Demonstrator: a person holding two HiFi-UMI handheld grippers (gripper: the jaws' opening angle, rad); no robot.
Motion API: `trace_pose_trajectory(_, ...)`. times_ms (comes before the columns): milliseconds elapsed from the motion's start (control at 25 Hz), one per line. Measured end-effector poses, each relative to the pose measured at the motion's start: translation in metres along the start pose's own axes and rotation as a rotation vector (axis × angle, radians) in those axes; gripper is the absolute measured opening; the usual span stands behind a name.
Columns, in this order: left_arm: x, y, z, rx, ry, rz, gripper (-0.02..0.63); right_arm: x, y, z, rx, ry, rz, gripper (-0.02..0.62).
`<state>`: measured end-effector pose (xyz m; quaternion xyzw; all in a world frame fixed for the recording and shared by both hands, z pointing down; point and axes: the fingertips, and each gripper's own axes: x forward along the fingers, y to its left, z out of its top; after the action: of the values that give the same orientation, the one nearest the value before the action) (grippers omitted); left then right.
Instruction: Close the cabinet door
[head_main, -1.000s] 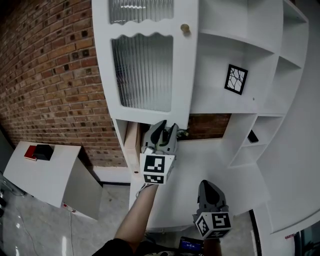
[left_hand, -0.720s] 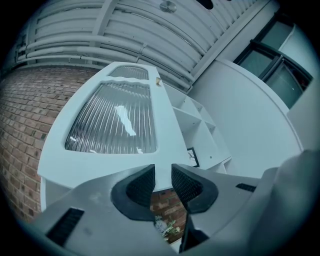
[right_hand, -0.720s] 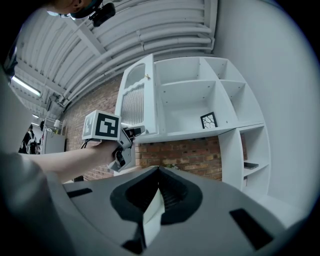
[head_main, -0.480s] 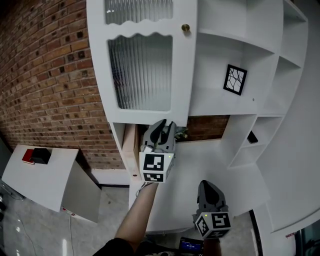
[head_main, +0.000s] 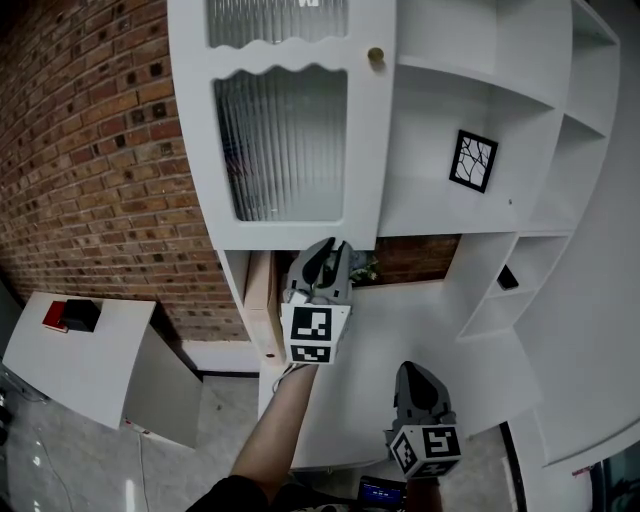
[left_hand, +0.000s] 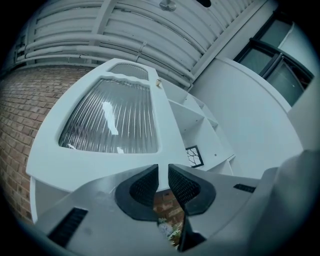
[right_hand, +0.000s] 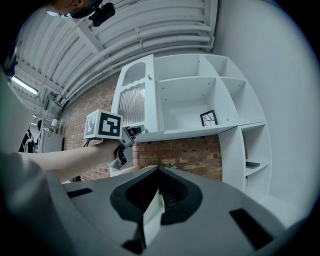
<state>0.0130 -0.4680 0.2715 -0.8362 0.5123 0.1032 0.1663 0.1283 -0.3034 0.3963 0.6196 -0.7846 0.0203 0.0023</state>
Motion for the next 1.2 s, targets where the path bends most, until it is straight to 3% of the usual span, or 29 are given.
trace_pose_trajectory(800, 0.009, -0.002, -0.006, 0.018, 0.069, -0.016, 0.069, -0.003, -0.002, 0.002, 0.002, 0.001, -0.003, 0.002)
trace_pose_trajectory(1080, -0.037, -0.020, 0.001, 0.064, 0.077, -0.056, 0.069, -0.013, 0.010, 0.003, 0.021, -0.016, 0.052, 0.002)
trace_pose_trajectory(1200, -0.070, -0.022, -0.007, 0.039, 0.111, -0.048, 0.047, -0.017, 0.015, 0.001, -0.044, -0.002, 0.057, 0.002)
